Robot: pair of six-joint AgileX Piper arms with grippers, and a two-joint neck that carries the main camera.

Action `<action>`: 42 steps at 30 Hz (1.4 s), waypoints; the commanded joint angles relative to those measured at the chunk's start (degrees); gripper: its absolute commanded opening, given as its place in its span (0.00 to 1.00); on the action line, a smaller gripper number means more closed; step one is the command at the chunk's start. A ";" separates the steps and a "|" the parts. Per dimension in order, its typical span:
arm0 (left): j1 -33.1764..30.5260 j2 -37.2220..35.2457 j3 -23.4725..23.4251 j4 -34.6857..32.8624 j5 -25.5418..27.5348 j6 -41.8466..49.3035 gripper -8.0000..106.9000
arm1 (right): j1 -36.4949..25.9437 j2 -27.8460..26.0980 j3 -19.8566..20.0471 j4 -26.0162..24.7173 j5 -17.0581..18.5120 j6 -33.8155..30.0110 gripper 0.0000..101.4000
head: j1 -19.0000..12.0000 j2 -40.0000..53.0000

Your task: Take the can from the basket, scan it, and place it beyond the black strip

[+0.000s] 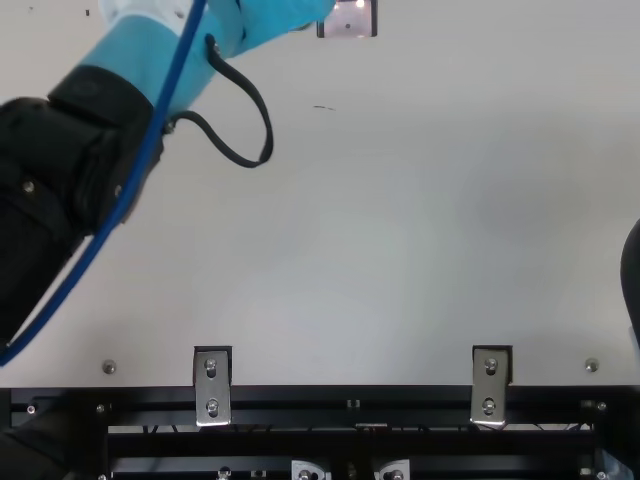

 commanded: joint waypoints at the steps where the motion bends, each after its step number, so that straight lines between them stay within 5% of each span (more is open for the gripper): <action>1: -0.21 0.01 1.07 -0.09 -3.62 0.48 0.16 | 0.00 0.00 0.00 0.00 0.00 0.00 1.00 | -0.07 -0.56; 21: -8.31 4.93 10.41 -16.96 -28.36 19.02 0.16 | 0.00 0.00 0.00 0.00 0.00 0.00 1.00 | -0.07 -0.56; 42: -10.24 12.95 8.10 -14.37 -36.33 18.59 0.16 | 0.00 0.00 0.00 0.00 0.00 0.00 1.00 | -0.07 -0.56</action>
